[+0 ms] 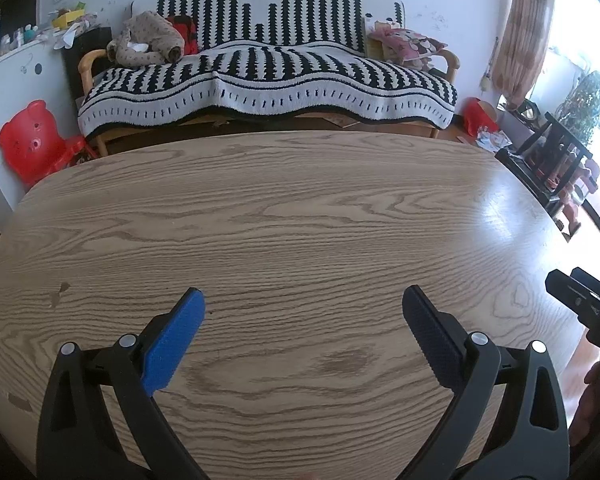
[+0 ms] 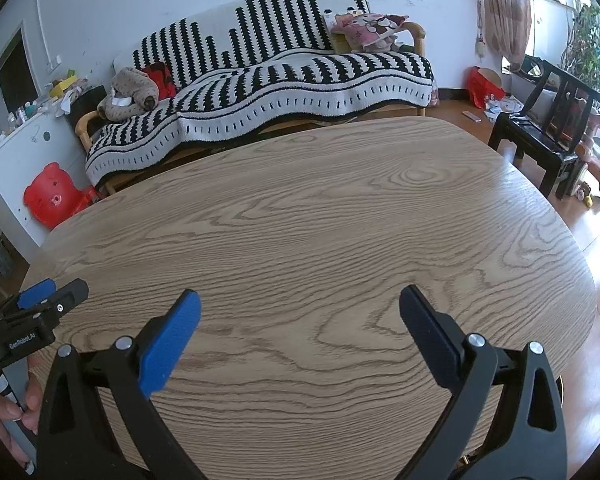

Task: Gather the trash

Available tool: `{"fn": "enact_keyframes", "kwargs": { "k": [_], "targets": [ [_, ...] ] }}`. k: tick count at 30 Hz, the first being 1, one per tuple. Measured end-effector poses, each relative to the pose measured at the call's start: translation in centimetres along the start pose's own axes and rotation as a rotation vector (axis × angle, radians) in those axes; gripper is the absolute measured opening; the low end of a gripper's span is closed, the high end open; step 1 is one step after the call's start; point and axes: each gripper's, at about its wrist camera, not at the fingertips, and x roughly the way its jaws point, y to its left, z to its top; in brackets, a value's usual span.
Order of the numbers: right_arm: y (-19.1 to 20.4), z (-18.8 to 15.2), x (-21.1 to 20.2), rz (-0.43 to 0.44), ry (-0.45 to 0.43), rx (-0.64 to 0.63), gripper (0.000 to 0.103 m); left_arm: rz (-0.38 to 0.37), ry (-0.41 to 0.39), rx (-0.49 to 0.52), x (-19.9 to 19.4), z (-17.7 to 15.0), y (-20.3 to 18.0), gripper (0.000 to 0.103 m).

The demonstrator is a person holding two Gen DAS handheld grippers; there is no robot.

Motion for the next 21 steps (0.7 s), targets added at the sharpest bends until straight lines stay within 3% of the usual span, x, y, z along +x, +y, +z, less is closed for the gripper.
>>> {"fn": "enact_keyframes", "kwargs": {
  "k": [21],
  "targets": [
    [-0.19, -0.03, 0.05, -0.001, 0.006, -0.003, 0.096, 0.009, -0.015, 0.018, -0.25, -0.29, -0.38, 0.096]
  ]
}}
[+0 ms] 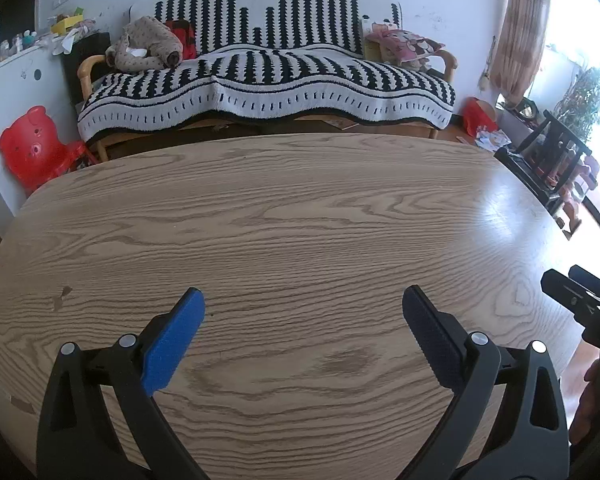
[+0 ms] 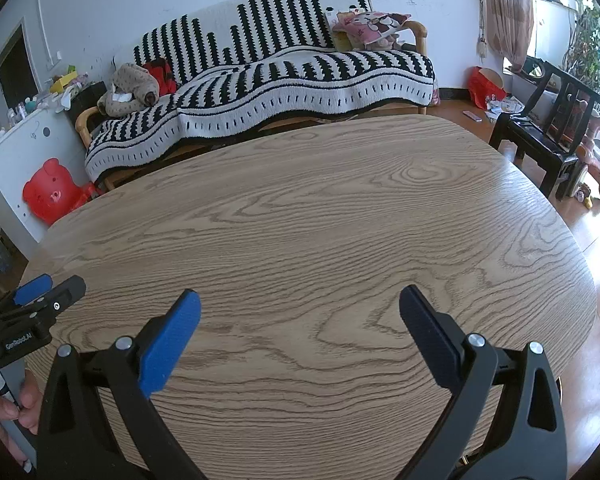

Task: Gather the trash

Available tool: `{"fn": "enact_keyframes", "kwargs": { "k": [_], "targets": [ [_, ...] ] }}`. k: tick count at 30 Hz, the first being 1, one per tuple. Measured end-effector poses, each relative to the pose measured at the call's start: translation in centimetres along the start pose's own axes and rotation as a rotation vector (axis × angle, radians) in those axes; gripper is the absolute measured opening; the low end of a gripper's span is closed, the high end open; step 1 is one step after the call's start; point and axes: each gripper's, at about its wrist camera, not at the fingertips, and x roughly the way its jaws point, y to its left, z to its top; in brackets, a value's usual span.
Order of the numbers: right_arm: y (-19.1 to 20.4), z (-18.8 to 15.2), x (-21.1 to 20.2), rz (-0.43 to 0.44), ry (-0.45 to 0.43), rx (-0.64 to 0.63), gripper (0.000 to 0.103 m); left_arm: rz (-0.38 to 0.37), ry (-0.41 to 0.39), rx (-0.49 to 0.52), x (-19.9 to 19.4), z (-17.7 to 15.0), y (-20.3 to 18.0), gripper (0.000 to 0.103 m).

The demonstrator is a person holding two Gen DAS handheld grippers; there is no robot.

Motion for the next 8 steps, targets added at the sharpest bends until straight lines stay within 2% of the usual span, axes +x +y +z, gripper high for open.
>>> {"fn": "enact_keyframes", "kwargs": {
  "k": [8],
  "targets": [
    [-0.52, -0.23, 0.29, 0.0, 0.011, -0.006, 0.096, 0.001, 0.014, -0.008, 0.35, -0.12, 0.15, 0.096]
  ]
}}
